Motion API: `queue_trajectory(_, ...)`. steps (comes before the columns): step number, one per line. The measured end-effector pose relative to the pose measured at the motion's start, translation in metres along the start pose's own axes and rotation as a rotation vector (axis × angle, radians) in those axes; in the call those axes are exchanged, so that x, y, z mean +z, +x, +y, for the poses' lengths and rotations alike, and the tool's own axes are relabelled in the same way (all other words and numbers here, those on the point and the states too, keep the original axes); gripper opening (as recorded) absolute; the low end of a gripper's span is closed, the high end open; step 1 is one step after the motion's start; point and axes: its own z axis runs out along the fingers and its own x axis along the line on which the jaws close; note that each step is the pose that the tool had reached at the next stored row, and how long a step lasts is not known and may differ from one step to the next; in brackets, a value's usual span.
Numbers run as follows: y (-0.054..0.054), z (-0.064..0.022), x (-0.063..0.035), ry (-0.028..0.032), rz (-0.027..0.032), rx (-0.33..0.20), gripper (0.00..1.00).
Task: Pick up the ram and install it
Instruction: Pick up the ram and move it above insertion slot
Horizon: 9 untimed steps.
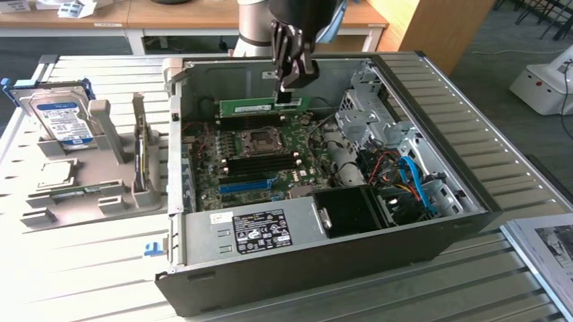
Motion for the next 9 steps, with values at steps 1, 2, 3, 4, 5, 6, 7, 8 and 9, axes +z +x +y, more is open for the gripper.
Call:
queue_trajectory(1, -0.001, -0.0001, 0.0003, 0.0001, -0.0001, 0.000, 0.11)
queue_trajectory(2, -0.003, -0.0002, 0.0004, 0.0000, 0.0002, 0.000, 0.11)
queue_trajectory(3, -0.004, -0.0002, 0.0006, 0.0001, 0.0003, 0.000, 0.11)
queue_trajectory(4, -0.006, -0.0003, 0.0008, 0.0001, 0.0003, 0.000, 0.11)
queue_trajectory(5, -0.007, -0.0003, 0.0009, 0.0001, 0.0005, 0.000, 0.11)
queue_trajectory(6, -0.008, -0.0004, 0.0010, 0.0001, 0.0007, 0.000, 0.11)
queue_trajectory(7, -0.009, -0.0005, 0.0012, 0.0000, 0.0008, 0.000, 0.11)
queue_trajectory(8, -0.011, -0.0006, 0.0013, 0.0000, 0.0009, 0.000, 0.11)
queue_trajectory(9, -0.012, -0.0006, 0.0015, 0.0000, 0.0009, 0.000, 0.11)
